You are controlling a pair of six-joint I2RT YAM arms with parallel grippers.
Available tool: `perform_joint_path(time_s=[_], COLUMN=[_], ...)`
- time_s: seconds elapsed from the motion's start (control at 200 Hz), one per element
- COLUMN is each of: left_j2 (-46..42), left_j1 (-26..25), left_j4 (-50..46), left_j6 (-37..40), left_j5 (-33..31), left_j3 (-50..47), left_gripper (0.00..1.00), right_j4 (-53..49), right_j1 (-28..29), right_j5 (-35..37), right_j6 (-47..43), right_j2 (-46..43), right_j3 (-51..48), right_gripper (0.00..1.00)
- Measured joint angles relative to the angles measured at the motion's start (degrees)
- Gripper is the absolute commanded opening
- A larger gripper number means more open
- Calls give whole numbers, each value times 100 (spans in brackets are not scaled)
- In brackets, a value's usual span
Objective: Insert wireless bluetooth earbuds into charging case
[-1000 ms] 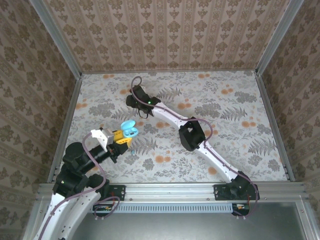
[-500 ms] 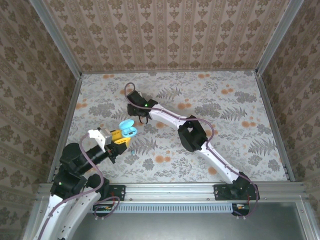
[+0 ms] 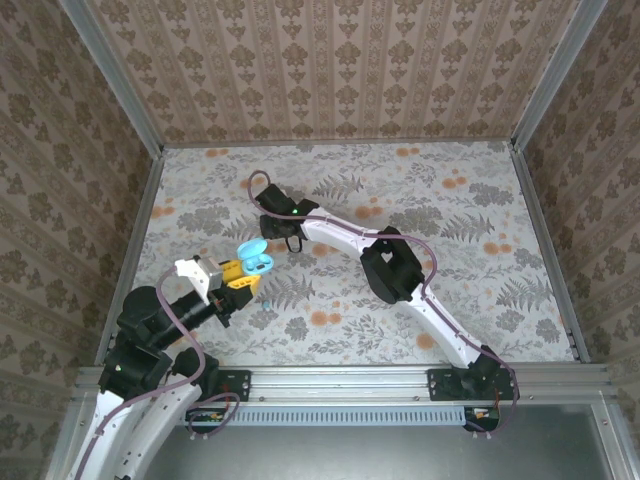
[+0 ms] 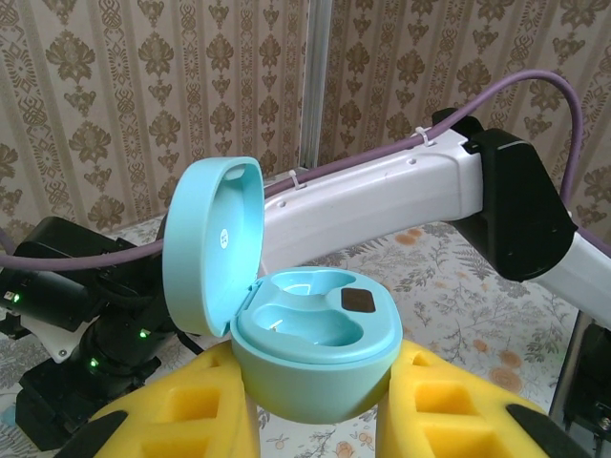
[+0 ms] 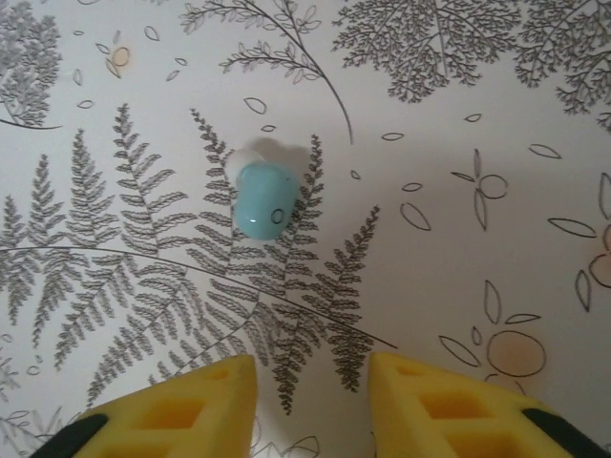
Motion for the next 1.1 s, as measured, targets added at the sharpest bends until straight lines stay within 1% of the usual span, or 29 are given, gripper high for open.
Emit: perform_joint_path(time_s=[0.05,0.11,0.235,0.335,0.62,0.805,1.01,1.1], left_j2=[0,2,33,81,83,83,81,74], left_j1=[0,0,0,0,0,0,0,0], left_j4=[0,0,-2,-7,-39,-37,-39,-42], left_j6=[0,0,2,2,0,-2,-42,-42], left_j5=[0,2,22,22,22,26,48,50], left_j3=[2,4,35,81,105,105,105,105], left_gripper=[24,24,25,24,24,24,24,24], right_j4=[-83,-181,-203,-133,24,195,328,393], right_j1=[-2,-2,-2,-20,-90,-125,-125,-118], right_j5=[35,39,39,37,28,-96,-291,-356], right_j6=[-13,4,28,66,350,518,658,684], right_j2=[52,203,595,846,1427,1440,1600,1617], right_j3=[149,555,1488,1919,2273,2437,2450,2490], right_gripper=[47,51,54,55,55,54,50,46])
